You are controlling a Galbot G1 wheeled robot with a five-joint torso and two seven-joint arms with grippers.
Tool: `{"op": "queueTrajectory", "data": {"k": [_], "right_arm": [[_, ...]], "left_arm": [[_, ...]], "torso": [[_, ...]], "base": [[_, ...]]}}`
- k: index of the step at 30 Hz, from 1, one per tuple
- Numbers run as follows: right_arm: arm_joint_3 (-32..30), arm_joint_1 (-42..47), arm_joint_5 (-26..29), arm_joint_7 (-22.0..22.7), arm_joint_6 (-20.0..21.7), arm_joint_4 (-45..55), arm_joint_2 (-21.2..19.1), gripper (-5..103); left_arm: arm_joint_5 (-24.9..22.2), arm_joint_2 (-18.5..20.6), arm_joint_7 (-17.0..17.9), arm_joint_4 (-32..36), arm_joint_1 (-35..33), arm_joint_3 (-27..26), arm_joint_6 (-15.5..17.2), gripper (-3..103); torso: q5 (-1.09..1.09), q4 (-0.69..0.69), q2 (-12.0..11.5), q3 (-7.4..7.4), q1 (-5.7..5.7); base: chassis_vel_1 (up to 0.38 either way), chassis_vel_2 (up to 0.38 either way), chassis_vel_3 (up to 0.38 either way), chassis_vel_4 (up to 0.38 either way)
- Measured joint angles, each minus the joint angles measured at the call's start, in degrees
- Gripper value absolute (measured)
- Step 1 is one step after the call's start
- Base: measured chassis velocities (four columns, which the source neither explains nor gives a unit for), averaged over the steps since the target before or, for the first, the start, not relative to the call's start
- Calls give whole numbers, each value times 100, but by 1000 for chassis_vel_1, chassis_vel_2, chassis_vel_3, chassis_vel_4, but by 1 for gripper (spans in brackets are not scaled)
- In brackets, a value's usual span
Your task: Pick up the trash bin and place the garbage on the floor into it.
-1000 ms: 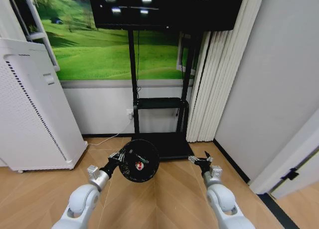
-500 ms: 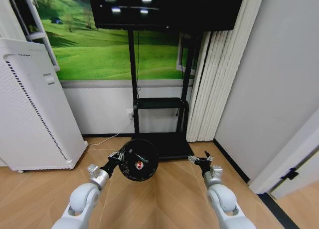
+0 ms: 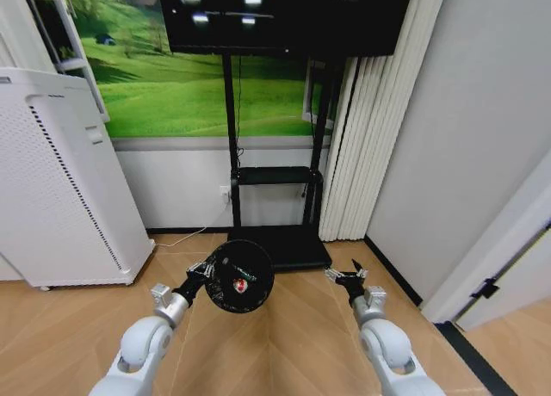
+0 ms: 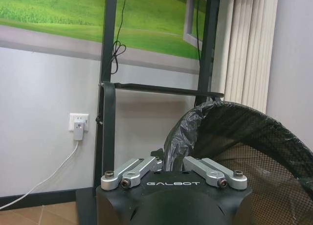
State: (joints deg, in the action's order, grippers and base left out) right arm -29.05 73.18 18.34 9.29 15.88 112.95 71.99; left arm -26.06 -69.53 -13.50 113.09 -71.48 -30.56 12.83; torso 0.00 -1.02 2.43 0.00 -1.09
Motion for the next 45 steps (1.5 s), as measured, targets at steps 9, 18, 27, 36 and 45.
{"op": "queueTrajectory", "data": {"k": [9,18,27,36,45], "right_arm": [[-15,-9,83,-30,3,-26,-36,100],[-18,51,-28,-182,-137,-93,57,100],[-11,113,-268,-269,-30,-12,60,100],[4,181,-375,-293,-31,22,39,100],[11,188,-372,-310,-78,30,33,100]], "left_arm": [[19,-38,10,-37,6,21,5,7],[16,-51,17,-28,-14,24,19,7],[-34,-5,83,2,28,18,48,7],[-38,-13,98,2,31,21,52,7],[-38,-18,139,20,8,8,54,7]], "torso": [[0,0,0,0,0],[1,1,0,0,1],[0,1,0,0,0],[0,0,0,0,0],[0,1,0,0,0]], "base": [[84,-87,-89,91],[76,-77,-71,74],[0,0,0,0],[18,12,-15,-13],[142,141,-124,-142]]}}
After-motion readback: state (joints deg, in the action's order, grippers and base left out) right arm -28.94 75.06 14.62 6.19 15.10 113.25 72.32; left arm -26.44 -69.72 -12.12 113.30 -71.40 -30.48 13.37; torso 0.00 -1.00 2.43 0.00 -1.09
